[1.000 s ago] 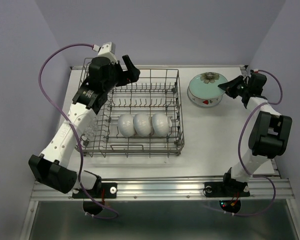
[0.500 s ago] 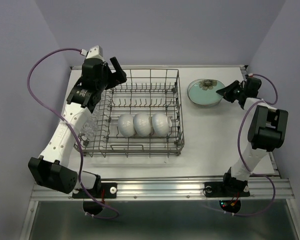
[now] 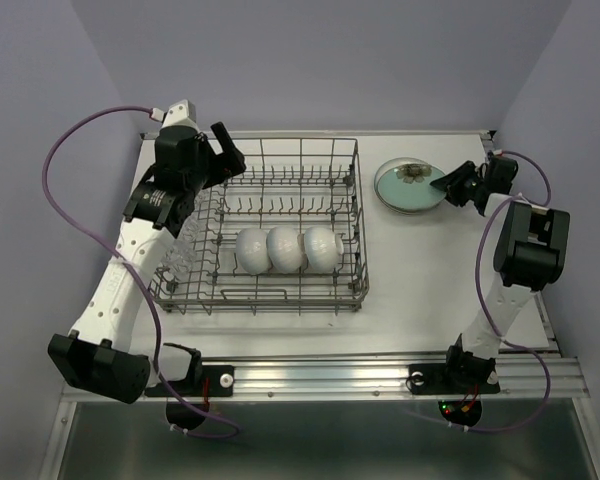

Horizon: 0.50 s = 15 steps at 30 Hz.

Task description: Unload the mixed dishes from the dish rack

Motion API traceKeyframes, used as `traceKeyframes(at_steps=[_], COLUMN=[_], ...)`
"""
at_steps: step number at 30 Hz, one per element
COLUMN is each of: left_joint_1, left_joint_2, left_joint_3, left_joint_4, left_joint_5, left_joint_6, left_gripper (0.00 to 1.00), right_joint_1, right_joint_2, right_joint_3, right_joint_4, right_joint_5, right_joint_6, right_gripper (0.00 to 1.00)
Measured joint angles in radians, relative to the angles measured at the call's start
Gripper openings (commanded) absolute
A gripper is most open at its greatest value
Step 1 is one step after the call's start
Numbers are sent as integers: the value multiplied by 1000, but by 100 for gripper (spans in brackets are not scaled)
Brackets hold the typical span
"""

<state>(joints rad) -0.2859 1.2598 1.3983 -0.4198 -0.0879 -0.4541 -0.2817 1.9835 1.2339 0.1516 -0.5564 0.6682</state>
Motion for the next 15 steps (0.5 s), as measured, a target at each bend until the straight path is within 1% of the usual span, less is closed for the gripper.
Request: traceKeyframes(at_steps=[8, 12, 13, 15], left_joint_1=[0, 0, 0, 0], left_joint_2=[-28, -28, -28, -28], left_joint_3=[-27, -33, -33, -33], left_joint_4=[5, 3, 3, -1], left_joint_5=[2, 1, 0, -11], left_joint_6=[-5, -8, -8, -6], left_gripper=[99, 99, 99, 99], right_joint_1=[0, 10, 14, 24], right_joint_2=[25, 25, 25, 25], right_joint_3=[21, 52, 62, 92], right_joint_4=[-38, -67, -80, -114], right_joint_5=[40, 74, 86, 121], right_joint_6=[-46, -86, -98, -122], right_gripper=[64, 70, 77, 83])
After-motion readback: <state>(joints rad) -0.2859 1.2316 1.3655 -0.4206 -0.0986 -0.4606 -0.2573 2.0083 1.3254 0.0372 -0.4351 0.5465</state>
